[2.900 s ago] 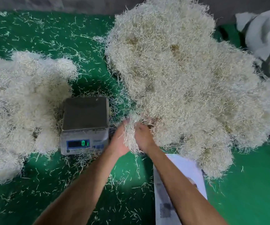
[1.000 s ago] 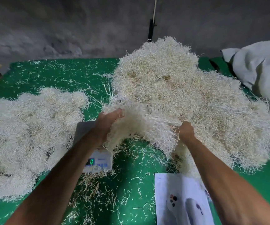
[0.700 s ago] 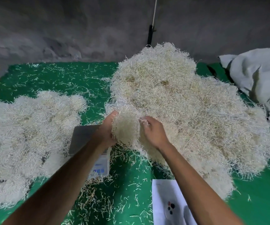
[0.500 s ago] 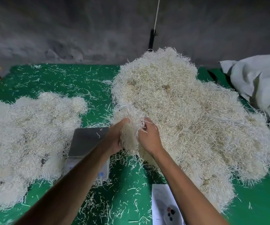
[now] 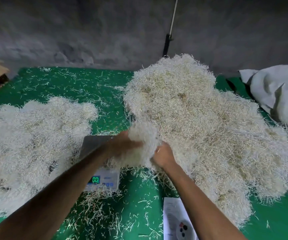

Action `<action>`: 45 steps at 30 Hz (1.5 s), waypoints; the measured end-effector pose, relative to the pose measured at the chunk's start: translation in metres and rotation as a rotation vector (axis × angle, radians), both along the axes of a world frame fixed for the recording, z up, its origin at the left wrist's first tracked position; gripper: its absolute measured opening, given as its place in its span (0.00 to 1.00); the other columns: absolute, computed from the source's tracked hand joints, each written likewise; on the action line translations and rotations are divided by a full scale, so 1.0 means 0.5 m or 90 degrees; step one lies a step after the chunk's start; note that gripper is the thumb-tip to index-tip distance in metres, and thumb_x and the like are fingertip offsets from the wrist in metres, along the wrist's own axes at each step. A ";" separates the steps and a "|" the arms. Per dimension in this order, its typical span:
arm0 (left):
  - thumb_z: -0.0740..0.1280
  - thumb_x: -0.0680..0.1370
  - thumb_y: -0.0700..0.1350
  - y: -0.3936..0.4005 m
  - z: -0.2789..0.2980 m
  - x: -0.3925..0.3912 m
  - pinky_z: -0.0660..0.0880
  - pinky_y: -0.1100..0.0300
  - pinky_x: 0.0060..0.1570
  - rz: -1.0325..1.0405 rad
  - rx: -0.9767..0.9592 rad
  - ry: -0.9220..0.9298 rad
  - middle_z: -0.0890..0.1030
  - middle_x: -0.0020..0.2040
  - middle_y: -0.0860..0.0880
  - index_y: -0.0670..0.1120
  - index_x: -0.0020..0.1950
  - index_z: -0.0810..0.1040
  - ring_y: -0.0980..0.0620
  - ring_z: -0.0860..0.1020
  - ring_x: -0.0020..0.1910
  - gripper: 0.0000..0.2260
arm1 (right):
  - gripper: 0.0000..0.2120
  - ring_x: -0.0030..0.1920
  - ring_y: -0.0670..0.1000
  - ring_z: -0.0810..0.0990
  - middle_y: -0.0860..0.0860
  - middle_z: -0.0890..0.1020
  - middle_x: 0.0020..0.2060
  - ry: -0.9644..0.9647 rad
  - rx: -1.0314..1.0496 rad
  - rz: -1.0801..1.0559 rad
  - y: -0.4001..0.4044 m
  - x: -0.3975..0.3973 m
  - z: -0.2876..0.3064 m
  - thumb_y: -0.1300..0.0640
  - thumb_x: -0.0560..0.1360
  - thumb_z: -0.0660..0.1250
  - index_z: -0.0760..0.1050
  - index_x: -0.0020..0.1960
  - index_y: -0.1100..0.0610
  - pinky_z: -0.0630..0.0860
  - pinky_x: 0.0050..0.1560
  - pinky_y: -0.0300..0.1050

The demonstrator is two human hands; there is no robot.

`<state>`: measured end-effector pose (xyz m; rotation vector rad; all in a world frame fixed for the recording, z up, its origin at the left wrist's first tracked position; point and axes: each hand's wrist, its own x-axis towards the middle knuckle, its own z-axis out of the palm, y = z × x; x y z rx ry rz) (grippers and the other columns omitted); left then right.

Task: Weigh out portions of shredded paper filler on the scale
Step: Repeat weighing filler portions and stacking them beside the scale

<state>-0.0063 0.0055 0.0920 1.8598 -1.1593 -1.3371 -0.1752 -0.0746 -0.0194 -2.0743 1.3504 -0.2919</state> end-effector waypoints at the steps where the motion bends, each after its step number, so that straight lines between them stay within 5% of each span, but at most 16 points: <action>1: 0.70 0.80 0.44 0.002 -0.016 -0.012 0.79 0.63 0.35 -0.045 0.021 -0.067 0.83 0.42 0.46 0.37 0.59 0.76 0.45 0.84 0.44 0.13 | 0.29 0.43 0.41 0.79 0.52 0.74 0.68 -0.028 0.016 -0.010 -0.001 0.006 0.015 0.73 0.74 0.67 0.68 0.73 0.61 0.75 0.40 0.30; 4: 0.68 0.81 0.43 0.009 -0.035 -0.019 0.79 0.58 0.48 0.046 0.004 -0.048 0.83 0.49 0.41 0.34 0.58 0.79 0.41 0.81 0.51 0.13 | 0.22 0.46 0.47 0.80 0.53 0.79 0.58 0.046 -0.098 0.053 -0.019 0.008 0.054 0.70 0.74 0.67 0.73 0.67 0.58 0.78 0.42 0.37; 7: 0.70 0.80 0.44 0.017 -0.027 0.013 0.80 0.64 0.35 0.094 -0.007 -0.037 0.82 0.30 0.53 0.42 0.46 0.76 0.53 0.80 0.35 0.07 | 0.09 0.37 0.47 0.74 0.47 0.74 0.39 0.174 -0.212 0.172 -0.018 -0.014 0.060 0.55 0.82 0.63 0.75 0.58 0.58 0.78 0.41 0.43; 9: 0.74 0.77 0.51 0.030 -0.020 0.031 0.79 0.64 0.34 0.106 0.008 -0.010 0.84 0.53 0.47 0.39 0.67 0.72 0.50 0.81 0.52 0.25 | 0.11 0.36 0.48 0.75 0.45 0.71 0.36 0.204 -0.240 0.200 -0.015 -0.023 0.043 0.52 0.83 0.63 0.75 0.59 0.58 0.78 0.40 0.44; 11: 0.75 0.70 0.64 0.034 -0.026 0.043 0.75 0.63 0.49 0.103 0.005 -0.001 0.62 0.79 0.39 0.44 0.80 0.63 0.41 0.67 0.74 0.46 | 0.11 0.32 0.46 0.73 0.43 0.68 0.32 0.209 -0.262 0.206 -0.020 -0.018 0.035 0.55 0.82 0.65 0.73 0.60 0.59 0.71 0.33 0.39; 13: 0.74 0.65 0.67 0.040 -0.038 0.042 0.65 0.50 0.69 0.134 -0.027 0.090 0.50 0.82 0.40 0.45 0.82 0.58 0.38 0.59 0.78 0.53 | 0.09 0.29 0.42 0.70 0.45 0.70 0.32 0.209 -0.248 0.191 -0.027 -0.006 0.043 0.58 0.81 0.65 0.72 0.60 0.59 0.64 0.29 0.35; 16: 0.73 0.76 0.57 0.043 -0.061 0.029 0.70 0.57 0.60 0.246 -0.064 0.140 0.73 0.72 0.39 0.42 0.74 0.69 0.39 0.72 0.71 0.33 | 0.06 0.29 0.42 0.70 0.46 0.73 0.32 0.213 -0.231 0.156 -0.044 0.007 0.050 0.57 0.83 0.63 0.73 0.57 0.59 0.70 0.30 0.37; 19: 0.68 0.81 0.46 0.065 -0.072 -0.016 0.80 0.58 0.38 0.233 -0.177 0.082 0.84 0.38 0.49 0.43 0.49 0.80 0.52 0.85 0.40 0.06 | 0.02 0.33 0.43 0.74 0.47 0.77 0.36 0.205 -0.150 0.050 -0.066 0.032 0.060 0.60 0.81 0.65 0.76 0.53 0.59 0.75 0.38 0.40; 22: 0.66 0.81 0.41 0.103 -0.073 0.010 0.80 0.58 0.30 0.357 -0.246 0.250 0.82 0.37 0.46 0.42 0.44 0.78 0.50 0.83 0.34 0.06 | 0.04 0.35 0.47 0.73 0.54 0.80 0.44 0.173 -0.080 -0.026 -0.111 0.023 0.059 0.62 0.82 0.62 0.75 0.53 0.62 0.74 0.36 0.40; 26: 0.66 0.81 0.48 0.135 -0.078 0.144 0.80 0.43 0.48 0.493 -0.239 0.355 0.79 0.49 0.36 0.35 0.56 0.77 0.40 0.82 0.44 0.15 | 0.10 0.46 0.54 0.76 0.60 0.81 0.55 0.207 -0.022 -0.120 -0.158 -0.053 0.046 0.58 0.84 0.61 0.74 0.59 0.65 0.76 0.50 0.48; 29: 0.65 0.82 0.52 0.124 -0.116 0.166 0.81 0.41 0.50 0.568 -0.153 0.303 0.83 0.49 0.36 0.37 0.57 0.80 0.38 0.84 0.45 0.18 | 0.16 0.53 0.57 0.79 0.62 0.79 0.62 0.187 0.012 -0.022 -0.140 -0.002 0.059 0.57 0.81 0.67 0.73 0.64 0.67 0.77 0.57 0.49; 32: 0.63 0.82 0.60 0.110 -0.141 0.166 0.79 0.57 0.30 0.500 -0.082 0.320 0.85 0.37 0.44 0.42 0.65 0.78 0.47 0.85 0.34 0.23 | 0.22 0.58 0.54 0.78 0.57 0.78 0.65 0.250 0.000 0.132 -0.099 0.080 0.088 0.56 0.78 0.72 0.71 0.69 0.60 0.71 0.71 0.57; 34: 0.63 0.80 0.65 0.107 -0.151 0.178 0.81 0.52 0.35 0.459 -0.081 0.342 0.85 0.43 0.41 0.43 0.63 0.78 0.44 0.86 0.41 0.26 | 0.25 0.65 0.56 0.76 0.55 0.77 0.66 0.287 -0.082 0.222 -0.070 0.124 0.113 0.53 0.76 0.73 0.71 0.71 0.55 0.65 0.75 0.60; 38: 0.59 0.77 0.63 0.114 -0.167 0.181 0.78 0.37 0.47 0.443 -0.153 0.439 0.82 0.50 0.38 0.43 0.57 0.77 0.38 0.84 0.50 0.25 | 0.23 0.55 0.48 0.80 0.53 0.77 0.68 -0.078 0.052 0.286 0.007 0.220 0.139 0.42 0.80 0.66 0.73 0.70 0.53 0.77 0.54 0.44; 42: 0.63 0.78 0.49 0.131 -0.171 0.191 0.79 0.47 0.45 0.376 -0.134 0.465 0.81 0.48 0.39 0.39 0.56 0.78 0.42 0.82 0.48 0.15 | 0.17 0.27 0.40 0.74 0.56 0.84 0.50 -0.173 0.188 0.191 0.055 0.290 0.093 0.46 0.81 0.67 0.76 0.67 0.53 0.71 0.28 0.39; 45: 0.69 0.80 0.48 0.149 -0.174 0.226 0.81 0.51 0.39 0.477 -0.031 0.342 0.82 0.44 0.43 0.42 0.56 0.79 0.46 0.82 0.43 0.11 | 0.24 0.38 0.45 0.82 0.63 0.81 0.63 -0.242 0.294 0.034 0.045 0.297 0.057 0.51 0.81 0.69 0.72 0.73 0.58 0.79 0.38 0.37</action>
